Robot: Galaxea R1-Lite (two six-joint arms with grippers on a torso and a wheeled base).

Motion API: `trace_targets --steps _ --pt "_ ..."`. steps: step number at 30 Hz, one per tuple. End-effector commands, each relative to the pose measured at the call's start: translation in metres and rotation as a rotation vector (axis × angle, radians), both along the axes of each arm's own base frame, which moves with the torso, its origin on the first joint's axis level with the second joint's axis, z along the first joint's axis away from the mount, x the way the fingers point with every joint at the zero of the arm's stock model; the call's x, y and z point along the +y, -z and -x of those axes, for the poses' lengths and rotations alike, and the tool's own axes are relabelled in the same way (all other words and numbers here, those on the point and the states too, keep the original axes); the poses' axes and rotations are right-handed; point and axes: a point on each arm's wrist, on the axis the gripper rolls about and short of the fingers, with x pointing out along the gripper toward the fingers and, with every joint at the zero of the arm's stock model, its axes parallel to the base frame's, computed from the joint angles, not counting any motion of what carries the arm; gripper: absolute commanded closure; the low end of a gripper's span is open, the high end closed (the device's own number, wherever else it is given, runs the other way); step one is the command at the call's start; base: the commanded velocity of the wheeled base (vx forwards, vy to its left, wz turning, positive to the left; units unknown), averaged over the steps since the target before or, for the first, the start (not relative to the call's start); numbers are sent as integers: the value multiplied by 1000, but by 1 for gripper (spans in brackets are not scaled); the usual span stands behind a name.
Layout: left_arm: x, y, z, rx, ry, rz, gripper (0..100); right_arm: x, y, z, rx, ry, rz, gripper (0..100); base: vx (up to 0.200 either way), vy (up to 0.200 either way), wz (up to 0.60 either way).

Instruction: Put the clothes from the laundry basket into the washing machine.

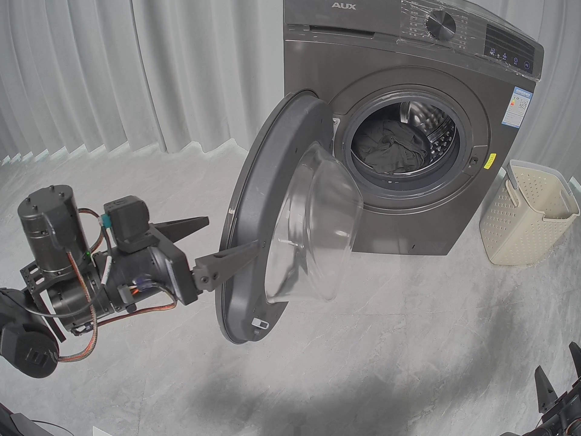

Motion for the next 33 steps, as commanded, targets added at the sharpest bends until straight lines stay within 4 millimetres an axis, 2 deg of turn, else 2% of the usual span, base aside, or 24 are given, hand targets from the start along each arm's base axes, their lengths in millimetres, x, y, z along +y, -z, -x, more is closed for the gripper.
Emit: trace_targets --steps 1,10,14,18,22,25,27,29,33 --pt "-29 0 -6 15 54 19 0 0 5 0 1 0 1 0 0 0 0" --pt "-48 -7 5 21 126 56 0 0 5 0 1 0 1 0 0 0 0" --pt "-45 -9 9 11 96 62 0 0 5 0 1 0 1 0 0 0 0" --pt "-31 -16 18 -17 57 76 0 0 5 0 1 0 1 0 0 0 0" --pt "-10 -12 10 -17 -52 60 0 0 5 0 1 0 1 0 0 0 0" --pt "1 -1 1 1 -111 19 0 0 5 0 1 0 1 0 0 0 0" --pt "2 3 -1 9 -122 0 0 0 5 0 1 0 1 0 0 0 0" --pt "-1 17 -10 34 -130 -52 0 0 5 0 1 0 1 0 0 0 0" --pt "-8 27 -22 55 -162 -80 0 0 5 0 1 0 1 0 0 0 0"
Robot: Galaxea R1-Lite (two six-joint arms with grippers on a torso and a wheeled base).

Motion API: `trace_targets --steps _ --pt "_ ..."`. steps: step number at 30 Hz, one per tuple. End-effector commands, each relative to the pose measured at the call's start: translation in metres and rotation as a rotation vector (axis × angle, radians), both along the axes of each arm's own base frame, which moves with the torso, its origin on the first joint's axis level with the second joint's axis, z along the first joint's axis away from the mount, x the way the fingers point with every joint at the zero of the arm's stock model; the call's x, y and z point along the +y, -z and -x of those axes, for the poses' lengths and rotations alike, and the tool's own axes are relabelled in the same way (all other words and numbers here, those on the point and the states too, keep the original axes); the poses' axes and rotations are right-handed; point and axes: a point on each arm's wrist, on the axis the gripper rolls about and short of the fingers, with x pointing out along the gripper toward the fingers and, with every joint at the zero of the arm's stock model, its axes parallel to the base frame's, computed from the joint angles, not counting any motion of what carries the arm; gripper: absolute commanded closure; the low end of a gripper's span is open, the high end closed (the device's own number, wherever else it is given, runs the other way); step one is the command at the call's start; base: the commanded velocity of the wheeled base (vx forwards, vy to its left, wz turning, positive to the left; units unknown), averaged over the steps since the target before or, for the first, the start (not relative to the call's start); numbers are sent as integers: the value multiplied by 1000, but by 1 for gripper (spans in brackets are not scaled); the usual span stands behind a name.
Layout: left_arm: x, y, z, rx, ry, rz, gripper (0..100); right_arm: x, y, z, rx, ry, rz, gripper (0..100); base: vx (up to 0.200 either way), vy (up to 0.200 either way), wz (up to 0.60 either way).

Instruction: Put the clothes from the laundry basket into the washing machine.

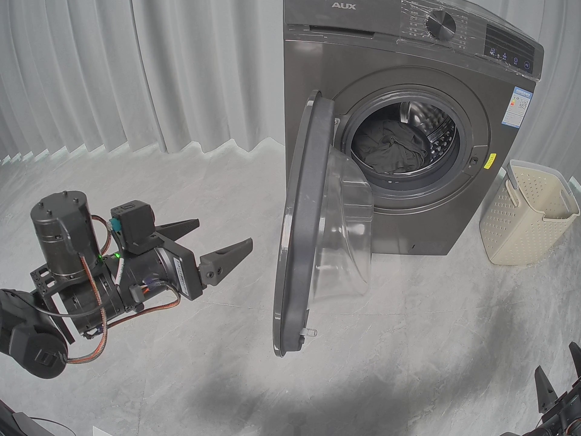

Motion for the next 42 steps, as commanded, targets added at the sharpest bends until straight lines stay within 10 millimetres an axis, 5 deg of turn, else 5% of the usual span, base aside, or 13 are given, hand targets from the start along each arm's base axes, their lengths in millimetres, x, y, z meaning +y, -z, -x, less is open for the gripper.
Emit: trace_targets --steps 1,11,16,29,42 --pt "-7 17 -17 45 -28 -39 0 0 5 0 1 -2 0 0 0 0 0" --pt "-36 17 -28 21 40 -15 0 0 5 0 1 0 -1 0 0 0 0" --pt "-65 15 -22 27 121 17 0 0 5 0 1 0 -3 0 0 0 0" --pt "-80 21 -40 14 117 25 0 0 5 0 1 0 -3 0 0 0 0" --pt "-156 17 -74 -66 174 83 0 0 5 0 1 0 -1 0 0 0 0"
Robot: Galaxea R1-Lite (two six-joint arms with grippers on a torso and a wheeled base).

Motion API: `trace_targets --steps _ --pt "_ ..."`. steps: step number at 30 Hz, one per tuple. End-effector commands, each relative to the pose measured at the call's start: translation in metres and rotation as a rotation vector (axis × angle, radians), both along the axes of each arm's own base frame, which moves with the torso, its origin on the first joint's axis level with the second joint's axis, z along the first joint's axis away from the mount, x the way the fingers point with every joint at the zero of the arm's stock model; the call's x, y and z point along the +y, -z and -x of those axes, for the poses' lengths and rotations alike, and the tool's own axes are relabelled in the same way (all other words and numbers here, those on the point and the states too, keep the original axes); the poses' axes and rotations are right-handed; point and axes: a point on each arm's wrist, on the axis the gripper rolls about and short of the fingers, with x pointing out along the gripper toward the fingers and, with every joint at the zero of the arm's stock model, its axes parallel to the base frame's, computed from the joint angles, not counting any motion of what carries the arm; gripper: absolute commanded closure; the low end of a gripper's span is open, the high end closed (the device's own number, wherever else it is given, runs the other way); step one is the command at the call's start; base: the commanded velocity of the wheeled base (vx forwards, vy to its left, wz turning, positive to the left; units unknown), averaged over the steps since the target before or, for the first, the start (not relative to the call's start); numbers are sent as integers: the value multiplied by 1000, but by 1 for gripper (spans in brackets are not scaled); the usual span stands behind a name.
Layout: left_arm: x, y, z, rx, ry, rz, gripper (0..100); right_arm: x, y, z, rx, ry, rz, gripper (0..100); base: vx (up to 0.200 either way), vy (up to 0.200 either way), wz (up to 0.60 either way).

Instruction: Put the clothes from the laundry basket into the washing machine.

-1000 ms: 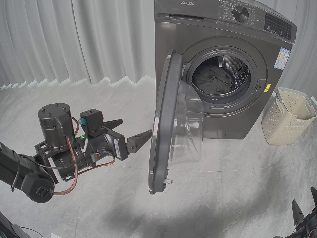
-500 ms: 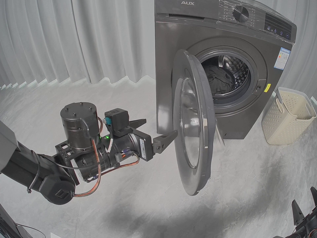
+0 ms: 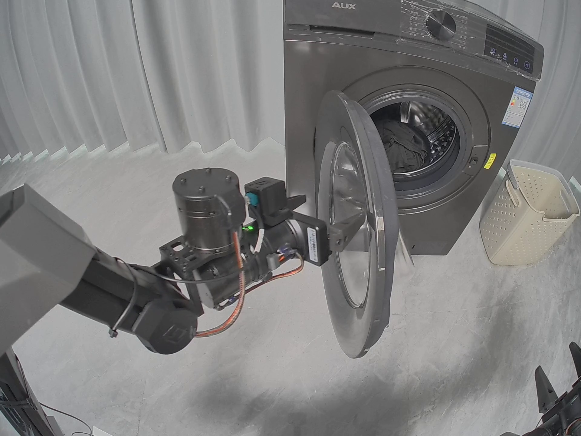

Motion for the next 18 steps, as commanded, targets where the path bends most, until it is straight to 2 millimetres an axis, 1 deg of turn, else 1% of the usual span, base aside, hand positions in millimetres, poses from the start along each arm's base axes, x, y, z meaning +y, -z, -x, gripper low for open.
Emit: trace_targets --steps 1,4,9,12,14,15,18 --pt "-39 7 -8 -5 60 12 0 0 5 0 2 0 1 0 0 0 0" --pt "-47 11 -13 -6 61 13 0 0 5 0 2 0 1 0 0 0 0" --pt "-51 14 -23 -9 50 16 0 0 5 0 2 0 -1 0 0 0 0" --pt "-56 12 -30 -16 49 23 0 0 5 0 2 0 -1 0 0 0 0" --pt "-61 6 -38 -30 44 37 0 0 5 0 2 0 -1 0 0 0 0" --pt "-62 3 -45 -40 34 46 0 0 5 0 2 0 -1 0 0 0 0" --pt "-66 -4 -59 -53 20 65 0 0 5 0 2 0 1 0 0 0 0"
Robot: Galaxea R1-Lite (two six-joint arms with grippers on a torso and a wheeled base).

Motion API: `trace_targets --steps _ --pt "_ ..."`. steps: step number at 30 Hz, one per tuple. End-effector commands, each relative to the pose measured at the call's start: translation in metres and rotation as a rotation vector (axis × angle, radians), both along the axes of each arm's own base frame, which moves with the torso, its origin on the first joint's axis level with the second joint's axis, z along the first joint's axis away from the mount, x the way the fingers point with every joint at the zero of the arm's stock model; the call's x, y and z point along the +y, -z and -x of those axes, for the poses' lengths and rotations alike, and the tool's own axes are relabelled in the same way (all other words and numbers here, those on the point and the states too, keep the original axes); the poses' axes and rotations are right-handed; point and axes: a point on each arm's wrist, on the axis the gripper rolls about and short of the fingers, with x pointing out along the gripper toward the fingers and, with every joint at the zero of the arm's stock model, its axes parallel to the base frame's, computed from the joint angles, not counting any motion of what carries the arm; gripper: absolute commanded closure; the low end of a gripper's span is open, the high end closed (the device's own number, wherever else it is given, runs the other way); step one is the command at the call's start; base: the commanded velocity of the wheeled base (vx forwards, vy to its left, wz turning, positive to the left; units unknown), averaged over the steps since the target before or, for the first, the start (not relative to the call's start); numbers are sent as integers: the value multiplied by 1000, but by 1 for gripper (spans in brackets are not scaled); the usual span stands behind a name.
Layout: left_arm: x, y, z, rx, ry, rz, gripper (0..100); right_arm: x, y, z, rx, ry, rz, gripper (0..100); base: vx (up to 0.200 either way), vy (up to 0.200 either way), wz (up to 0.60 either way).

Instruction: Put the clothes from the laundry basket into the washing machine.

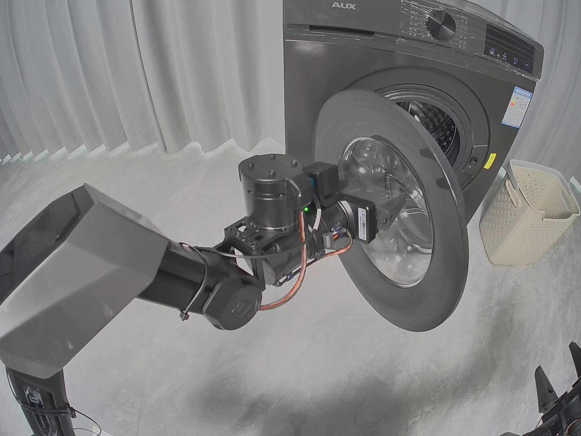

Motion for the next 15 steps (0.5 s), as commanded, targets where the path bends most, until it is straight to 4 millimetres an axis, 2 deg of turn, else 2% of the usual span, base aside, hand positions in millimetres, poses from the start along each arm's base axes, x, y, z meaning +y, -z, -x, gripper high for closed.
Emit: trace_targets --steps 1,8,15 --pt "-9 -4 -30 -13 -33 37 0 0 5 0 1 0 1 0 0 0 0" --pt "-24 -17 -55 2 -84 138 0 0 5 0 1 0 1 0 0 0 0" --pt "-41 -15 -68 18 -94 143 0 0 5 0 1 0 1 0 0 0 0"
